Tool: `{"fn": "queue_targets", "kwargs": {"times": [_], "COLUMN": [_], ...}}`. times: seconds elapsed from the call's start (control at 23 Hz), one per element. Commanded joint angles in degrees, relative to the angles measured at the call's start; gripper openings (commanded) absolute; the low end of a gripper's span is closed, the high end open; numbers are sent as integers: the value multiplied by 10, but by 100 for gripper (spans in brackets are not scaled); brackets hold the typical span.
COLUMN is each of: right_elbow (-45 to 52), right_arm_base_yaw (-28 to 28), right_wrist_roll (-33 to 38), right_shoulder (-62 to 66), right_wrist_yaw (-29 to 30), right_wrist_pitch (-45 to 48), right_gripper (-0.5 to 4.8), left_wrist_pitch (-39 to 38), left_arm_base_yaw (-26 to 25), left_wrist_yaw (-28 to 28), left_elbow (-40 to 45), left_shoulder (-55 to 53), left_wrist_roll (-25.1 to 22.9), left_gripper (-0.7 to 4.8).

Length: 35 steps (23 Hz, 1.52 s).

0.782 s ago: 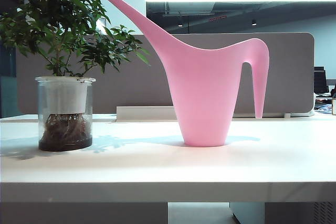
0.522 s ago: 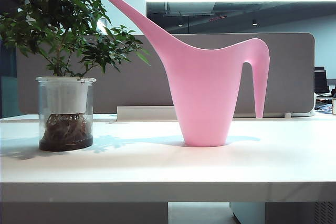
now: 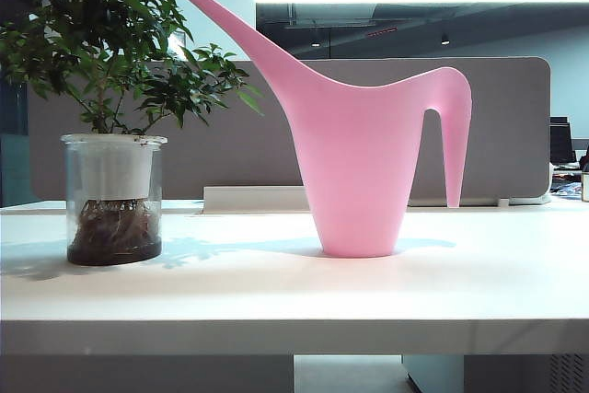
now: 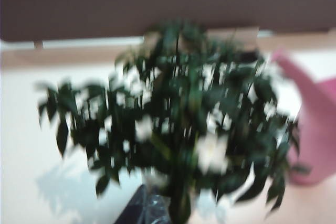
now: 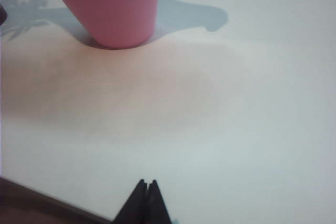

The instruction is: Pick up the watering can from the table, water the potted plant, and put the can back.

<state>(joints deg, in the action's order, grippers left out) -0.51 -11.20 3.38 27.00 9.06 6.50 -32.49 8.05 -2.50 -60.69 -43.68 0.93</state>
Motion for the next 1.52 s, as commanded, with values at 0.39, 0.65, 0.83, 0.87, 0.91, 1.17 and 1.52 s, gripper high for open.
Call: {"fn": "queue_targets", "kwargs": {"times": [0.39, 0.65, 0.83, 0.87, 0.91, 1.17, 1.52], "right_elbow": [0, 0, 0, 0, 0, 0, 0], "right_arm_base_yaw": [0, 0, 0, 0, 0, 0, 0], "right_wrist_roll": [0, 0, 0, 0, 0, 0, 15], "right_shoulder": [-1, -1, -1, -1, -1, -1, 2], "right_wrist_yaw": [-1, -1, -1, -1, -1, -1, 9], "right_wrist_pitch": [6, 6, 6, 6, 6, 6, 92], "right_gripper": [-5, -5, -5, -5, -5, -5, -5], "left_wrist_pitch": [-53, -107, -107, -107, -107, -107, -107], "left_arm_base_yaw": [100, 122, 122, 122, 122, 122, 122], "left_wrist_yaw": [-3, -3, -3, -3, -2, -3, -3], "left_elbow": [-72, -72, -72, -72, -72, -63, -9], "left_shoulder": [-23, -24, -23, -23, -23, -23, -19], "left_wrist_roll": [-41, -63, -63, -63, -63, -63, -63], "left_gripper": [3, 3, 3, 3, 3, 3, 3]}}
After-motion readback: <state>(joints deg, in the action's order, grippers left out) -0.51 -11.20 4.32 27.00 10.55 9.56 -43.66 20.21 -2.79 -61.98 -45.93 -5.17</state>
